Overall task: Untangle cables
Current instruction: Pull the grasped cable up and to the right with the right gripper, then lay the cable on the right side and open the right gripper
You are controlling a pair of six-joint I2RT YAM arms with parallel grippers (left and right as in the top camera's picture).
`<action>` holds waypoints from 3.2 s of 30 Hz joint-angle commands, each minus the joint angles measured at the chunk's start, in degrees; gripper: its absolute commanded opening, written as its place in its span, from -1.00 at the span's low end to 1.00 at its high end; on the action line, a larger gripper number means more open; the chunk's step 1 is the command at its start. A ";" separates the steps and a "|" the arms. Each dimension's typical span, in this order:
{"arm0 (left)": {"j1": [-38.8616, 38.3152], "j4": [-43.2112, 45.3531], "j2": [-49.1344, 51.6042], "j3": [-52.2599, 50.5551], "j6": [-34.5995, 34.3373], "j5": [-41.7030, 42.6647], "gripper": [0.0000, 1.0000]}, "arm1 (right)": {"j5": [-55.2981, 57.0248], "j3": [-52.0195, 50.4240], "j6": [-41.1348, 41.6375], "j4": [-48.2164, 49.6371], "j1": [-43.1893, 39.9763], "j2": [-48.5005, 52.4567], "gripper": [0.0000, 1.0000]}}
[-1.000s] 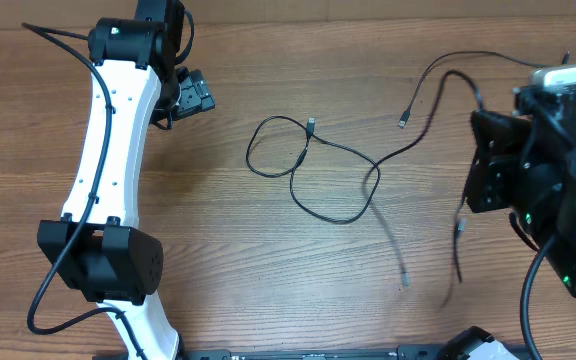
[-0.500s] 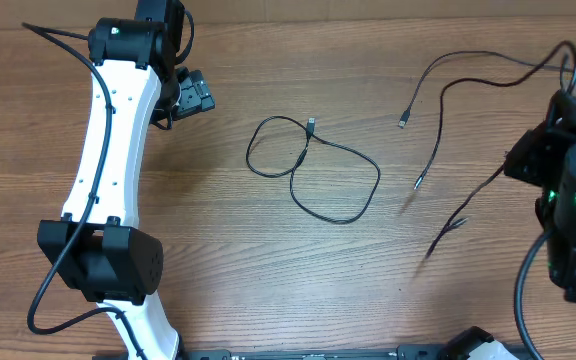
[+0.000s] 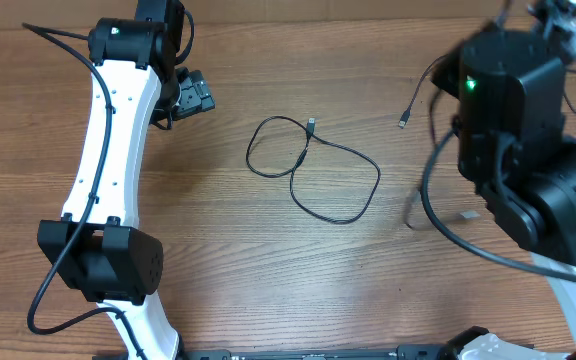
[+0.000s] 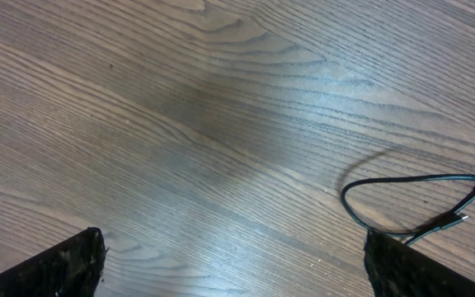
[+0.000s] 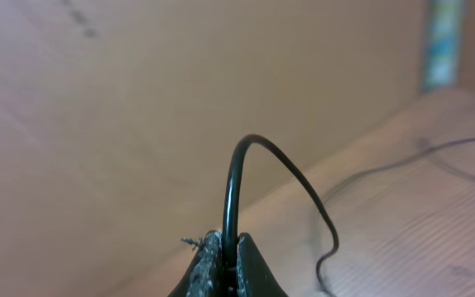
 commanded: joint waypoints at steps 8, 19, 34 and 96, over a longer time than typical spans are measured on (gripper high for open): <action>-0.39 0.07 -0.52 0.02 1.07 -0.94 1.00 | -3.08 0.46 1.44 1.05 -3.30 0.00 -0.92; -0.39 0.07 -0.55 0.02 1.07 -0.96 1.00 | -0.63 0.39 1.46 -16.50 -29.33 4.33 -0.92; -0.39 0.07 -0.55 0.02 1.07 -0.96 1.00 | -23.30 0.39 1.44 -17.20 -51.91 16.48 -0.92; -0.42 0.07 -0.52 0.02 1.07 -0.96 0.99 | -28.06 0.33 -10.86 10.14 -67.76 40.57 -0.92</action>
